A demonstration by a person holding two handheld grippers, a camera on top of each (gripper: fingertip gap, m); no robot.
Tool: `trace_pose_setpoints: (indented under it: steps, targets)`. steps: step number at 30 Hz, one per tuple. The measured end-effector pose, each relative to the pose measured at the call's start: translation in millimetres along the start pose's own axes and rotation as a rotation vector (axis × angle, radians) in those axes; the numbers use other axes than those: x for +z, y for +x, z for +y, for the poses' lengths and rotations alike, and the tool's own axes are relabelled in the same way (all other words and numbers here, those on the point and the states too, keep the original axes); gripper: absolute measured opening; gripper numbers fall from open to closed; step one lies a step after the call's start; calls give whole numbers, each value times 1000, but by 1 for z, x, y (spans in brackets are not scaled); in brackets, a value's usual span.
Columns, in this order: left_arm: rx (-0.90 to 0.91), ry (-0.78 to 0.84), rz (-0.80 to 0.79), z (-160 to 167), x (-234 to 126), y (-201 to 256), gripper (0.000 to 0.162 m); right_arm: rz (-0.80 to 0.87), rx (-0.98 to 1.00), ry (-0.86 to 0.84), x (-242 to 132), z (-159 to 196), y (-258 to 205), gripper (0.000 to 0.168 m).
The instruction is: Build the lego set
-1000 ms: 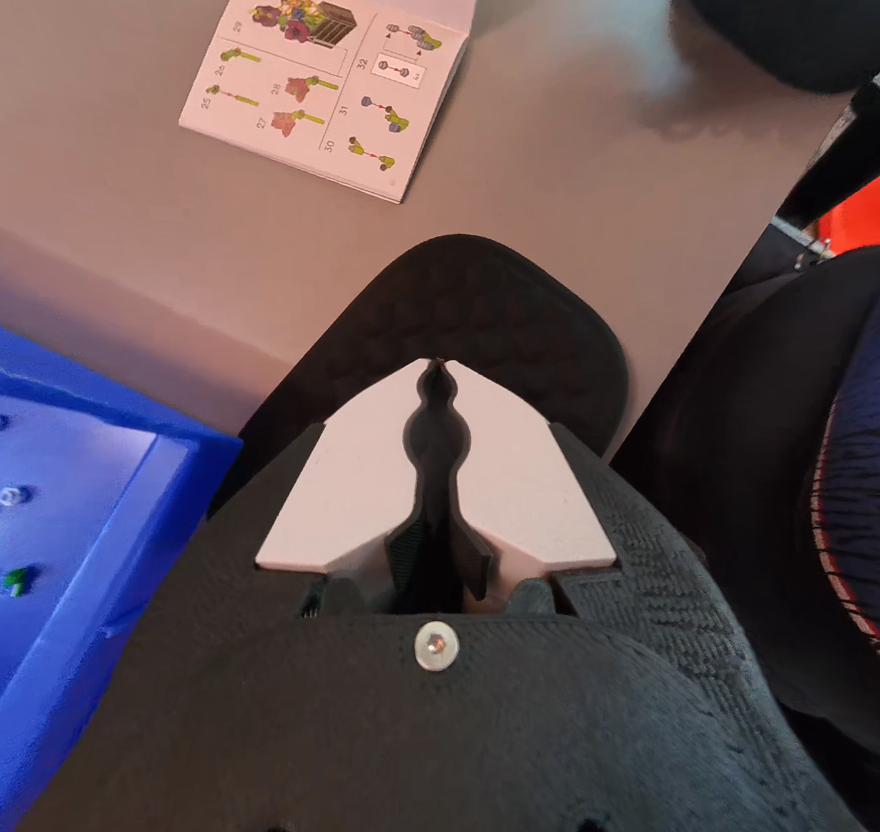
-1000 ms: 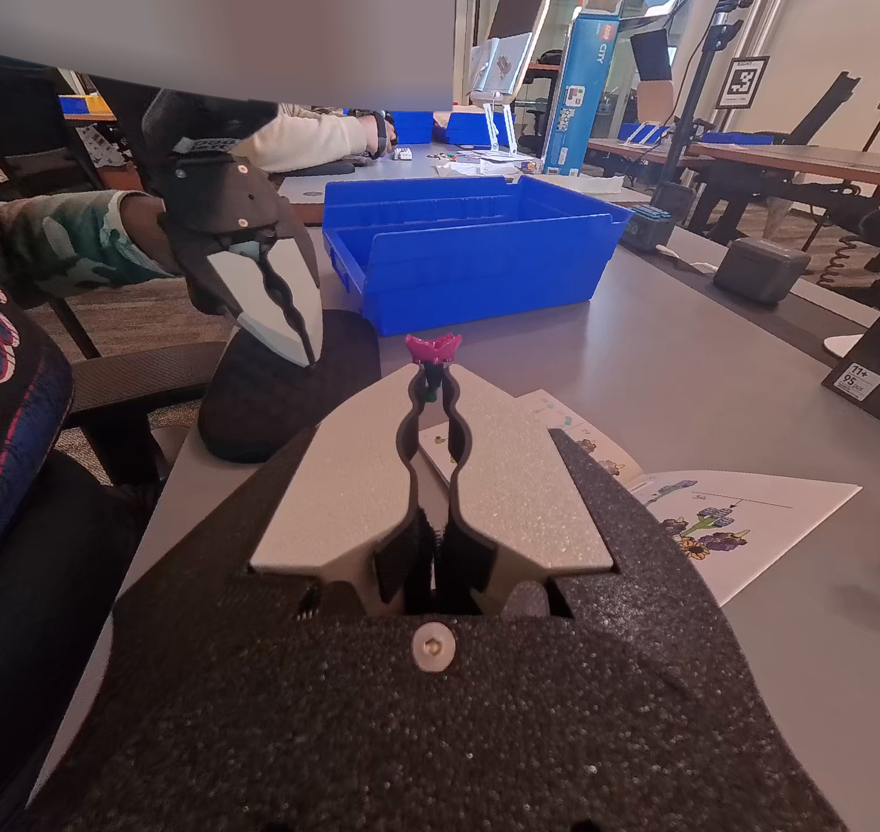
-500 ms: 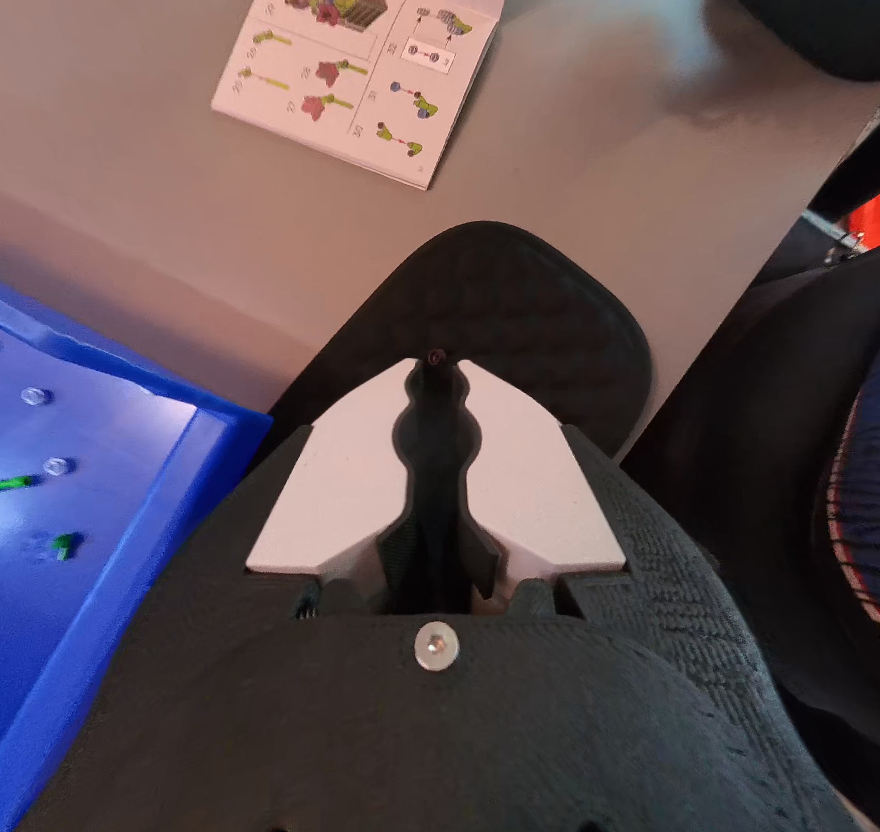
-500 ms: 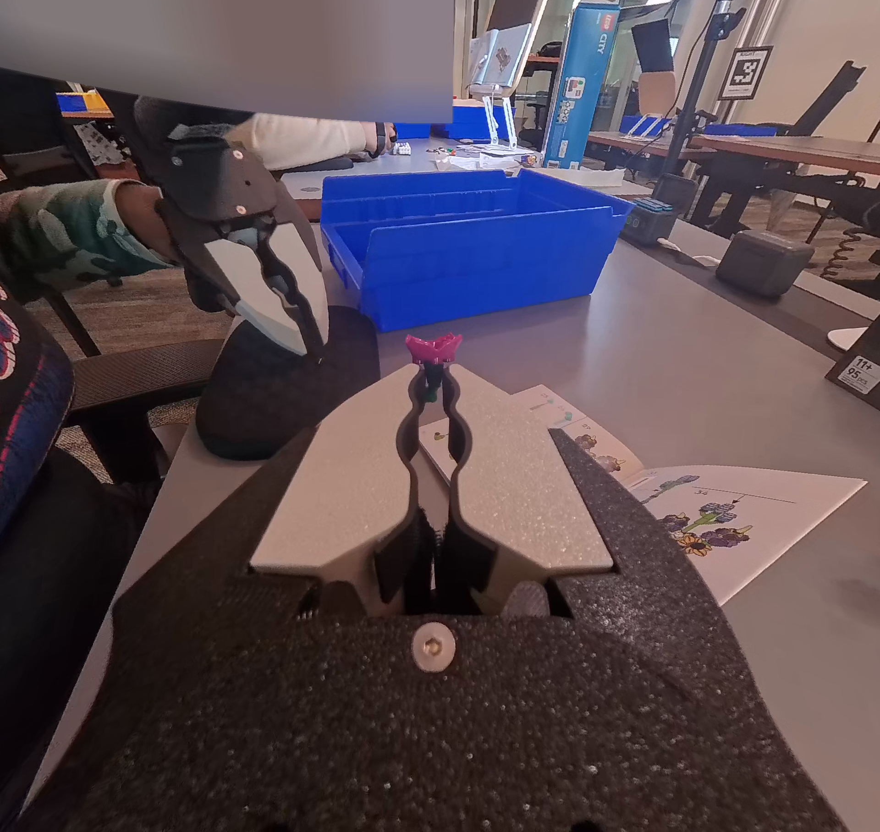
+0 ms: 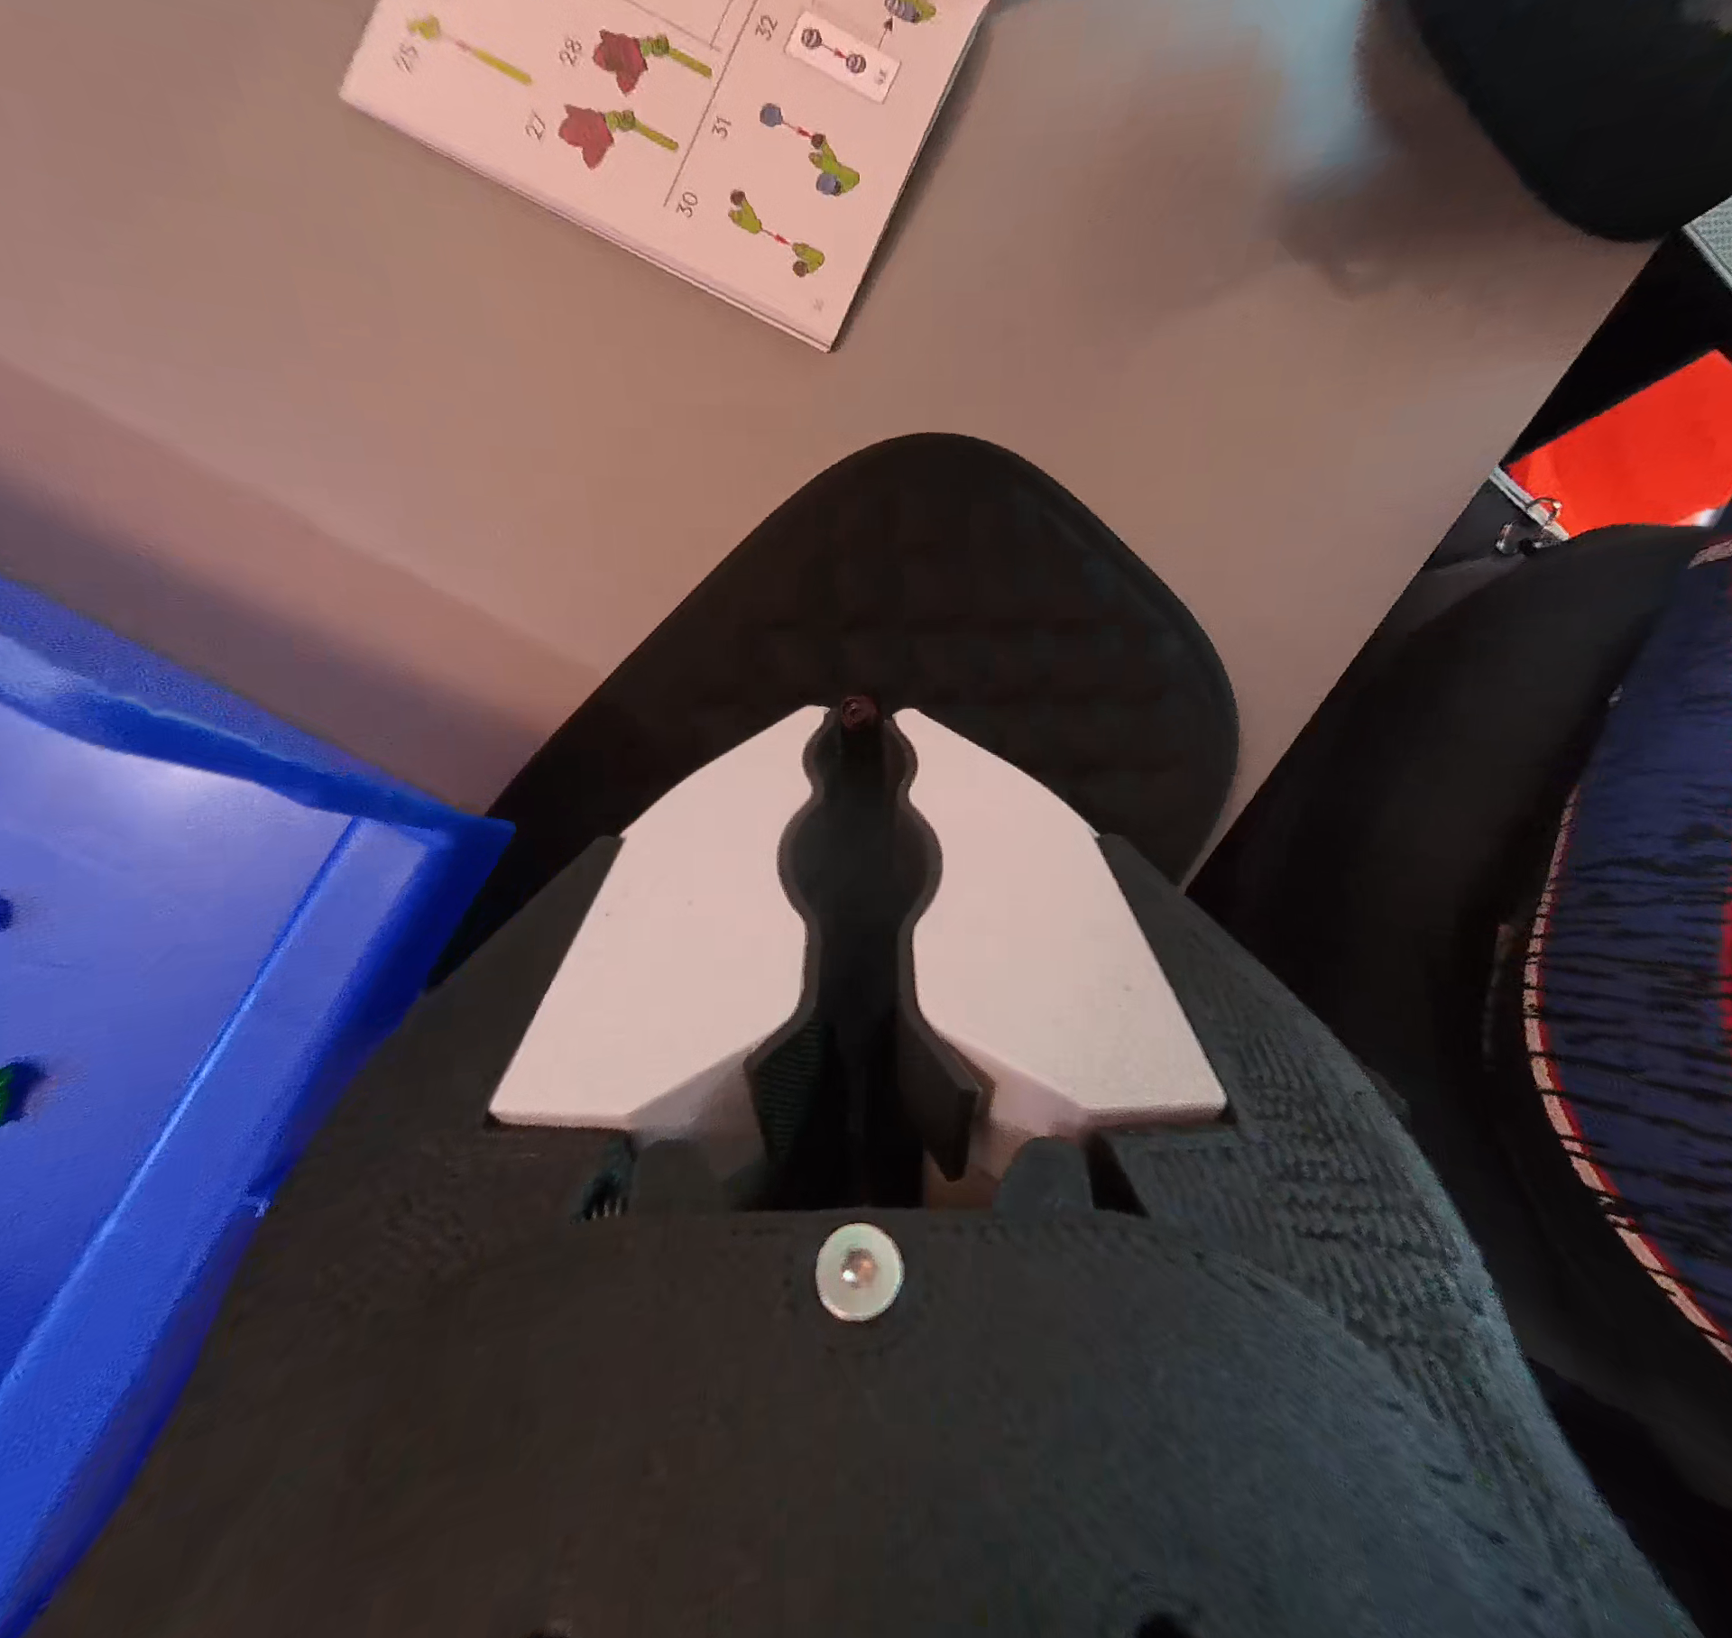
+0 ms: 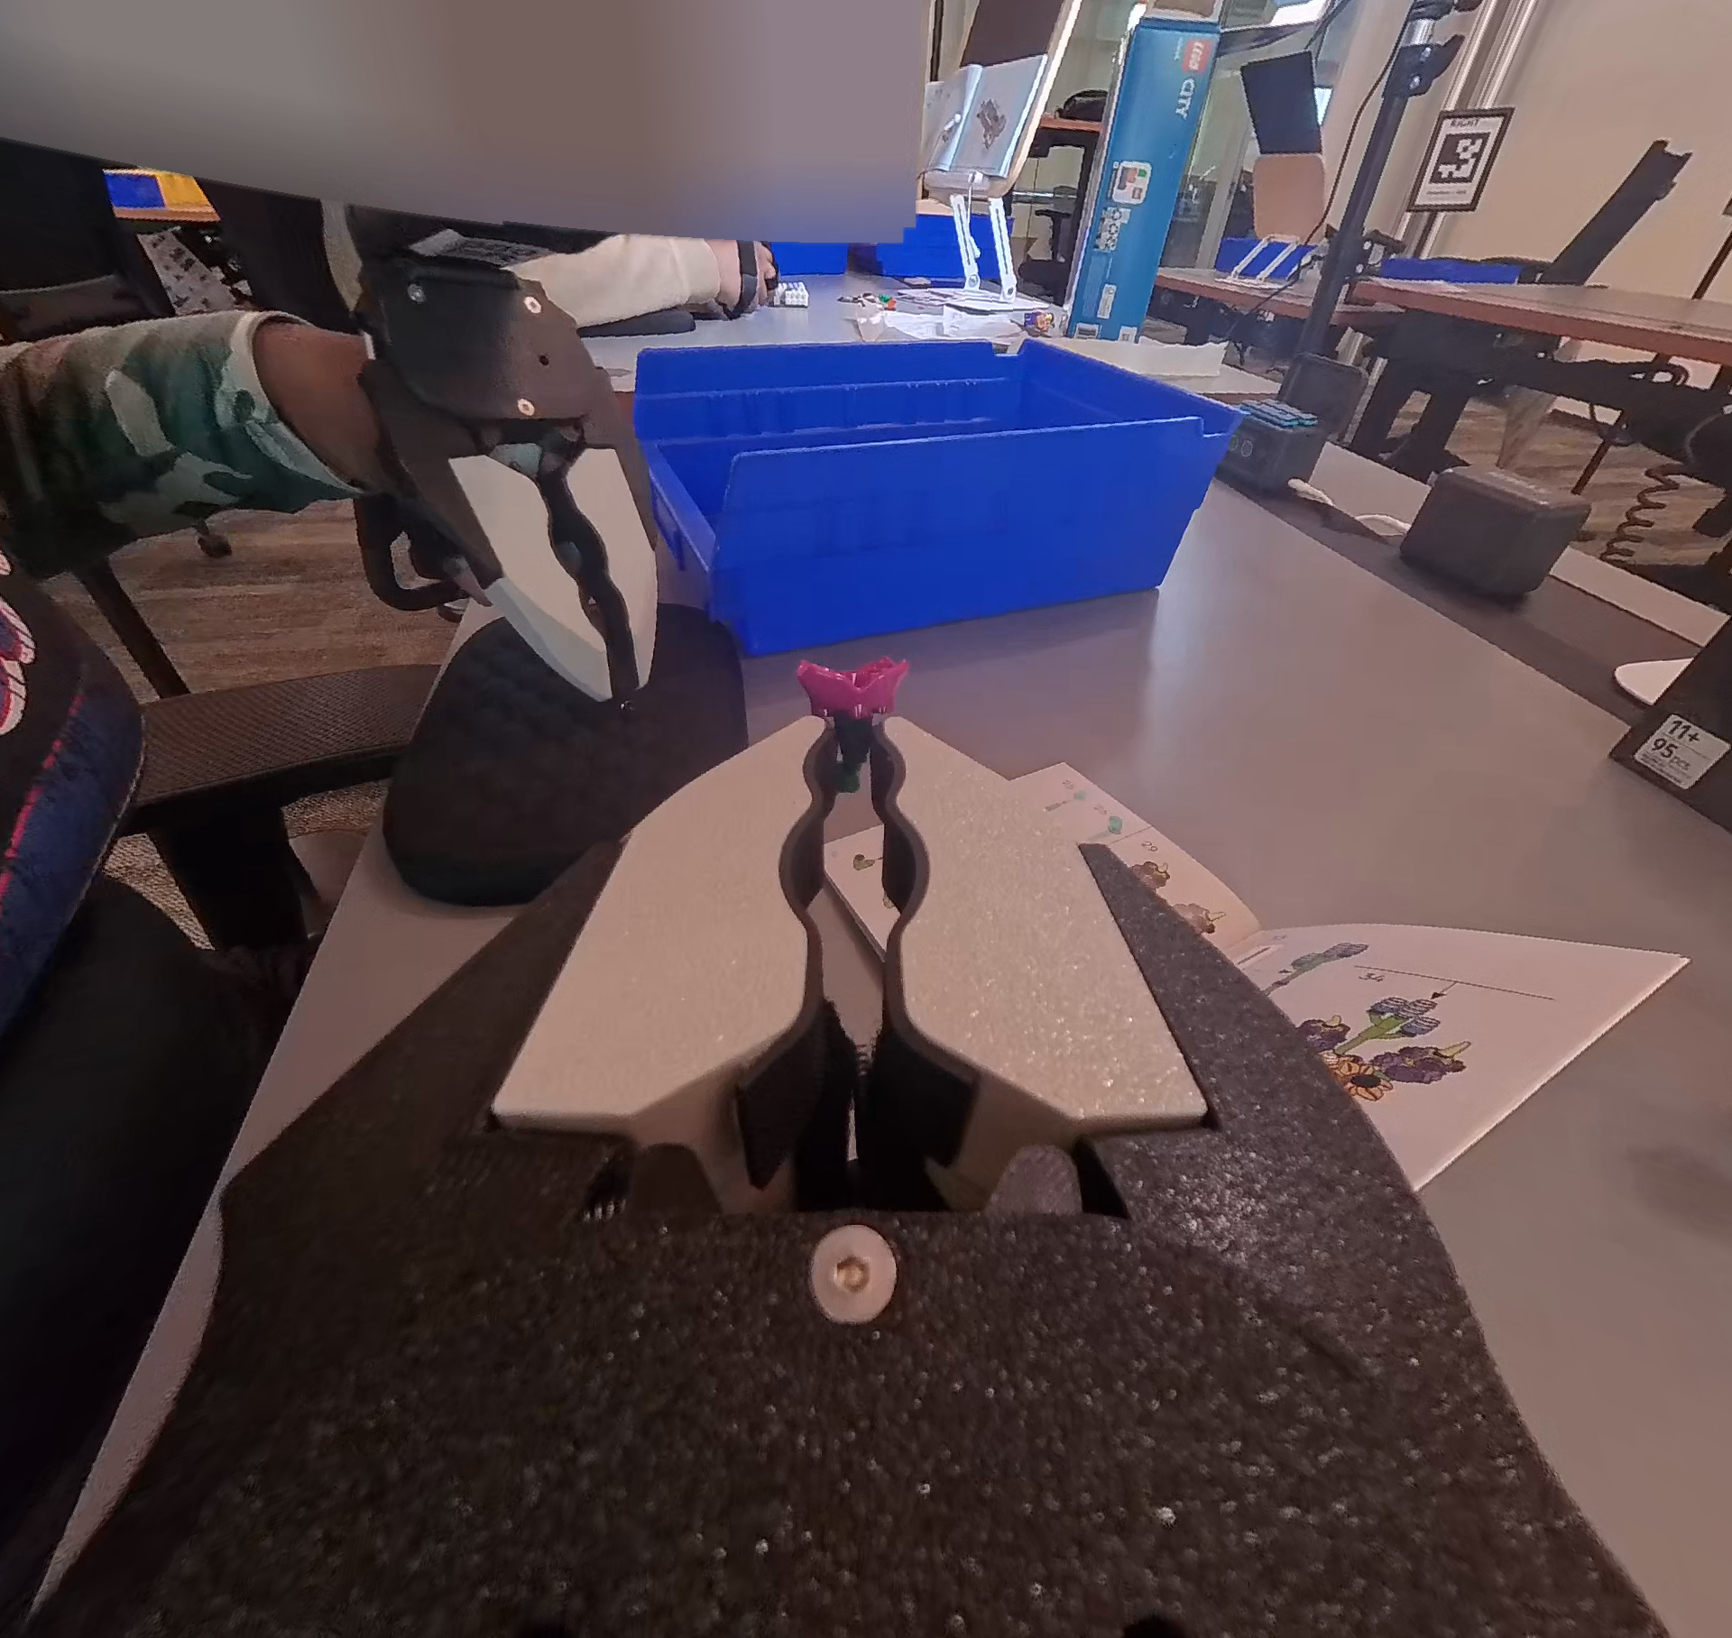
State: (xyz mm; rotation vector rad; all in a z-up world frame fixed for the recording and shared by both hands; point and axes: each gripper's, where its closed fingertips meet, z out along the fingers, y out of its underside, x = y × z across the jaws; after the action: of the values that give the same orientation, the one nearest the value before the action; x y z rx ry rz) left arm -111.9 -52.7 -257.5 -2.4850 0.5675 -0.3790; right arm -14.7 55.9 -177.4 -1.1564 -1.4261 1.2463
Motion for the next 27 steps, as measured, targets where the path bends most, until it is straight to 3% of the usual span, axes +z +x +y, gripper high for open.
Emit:
trace_pose_setpoints:
  steps: [14,23,27]
  targets:
    - [-94,-50,82,-1,6,-2,10,3,-11,1,-1,-1,0,7]
    - [-37,-73,69,2,7,0,9,5,-11,-4,-1,0,0,7]
    - [7,-8,47,-5,4,0,8,-6,-12,-23,0,4,-1,7]
